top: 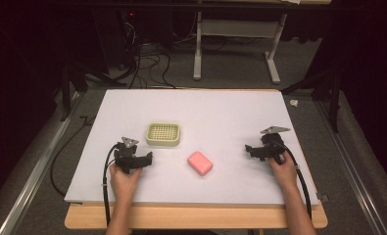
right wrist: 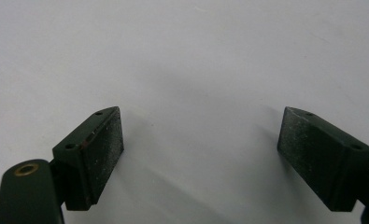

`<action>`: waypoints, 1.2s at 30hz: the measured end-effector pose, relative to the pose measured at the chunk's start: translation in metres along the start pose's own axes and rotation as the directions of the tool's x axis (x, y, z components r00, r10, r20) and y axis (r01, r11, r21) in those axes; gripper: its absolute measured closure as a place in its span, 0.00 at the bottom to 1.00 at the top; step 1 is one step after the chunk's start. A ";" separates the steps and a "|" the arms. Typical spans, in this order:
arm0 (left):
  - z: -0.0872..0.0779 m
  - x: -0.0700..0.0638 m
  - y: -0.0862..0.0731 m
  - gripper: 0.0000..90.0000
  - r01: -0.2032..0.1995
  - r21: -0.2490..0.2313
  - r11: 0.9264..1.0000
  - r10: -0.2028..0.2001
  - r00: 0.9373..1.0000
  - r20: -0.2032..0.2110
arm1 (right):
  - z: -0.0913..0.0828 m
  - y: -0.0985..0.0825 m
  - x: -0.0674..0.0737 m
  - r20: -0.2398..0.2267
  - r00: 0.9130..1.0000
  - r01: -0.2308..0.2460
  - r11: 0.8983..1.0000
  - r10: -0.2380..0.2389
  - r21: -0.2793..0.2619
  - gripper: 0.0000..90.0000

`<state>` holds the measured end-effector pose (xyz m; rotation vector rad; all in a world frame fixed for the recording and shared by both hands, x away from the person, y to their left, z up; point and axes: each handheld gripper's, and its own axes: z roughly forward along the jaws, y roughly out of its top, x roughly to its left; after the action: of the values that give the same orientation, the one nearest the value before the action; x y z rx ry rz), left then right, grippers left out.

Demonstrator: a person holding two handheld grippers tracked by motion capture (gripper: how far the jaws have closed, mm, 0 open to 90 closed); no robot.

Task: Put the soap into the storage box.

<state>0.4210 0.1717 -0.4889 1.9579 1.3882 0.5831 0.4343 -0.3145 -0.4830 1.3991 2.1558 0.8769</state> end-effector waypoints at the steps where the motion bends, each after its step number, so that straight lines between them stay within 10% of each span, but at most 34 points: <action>1: 0.000 0.000 0.000 0.16 0.000 0.000 1.000 0.000 1.000 0.000 | 0.000 0.000 0.000 0.000 1.000 0.000 1.000 0.000 0.000 0.17; 36: -0.001 0.001 0.001 0.18 0.011 0.006 1.000 -0.011 1.000 0.005 | 0.000 0.000 0.000 -0.001 1.000 -0.003 1.000 0.003 0.001 0.17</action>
<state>0.4217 0.1727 -0.4874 1.9539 1.3990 0.5691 0.4343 -0.3144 -0.4830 1.4029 2.1559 0.8778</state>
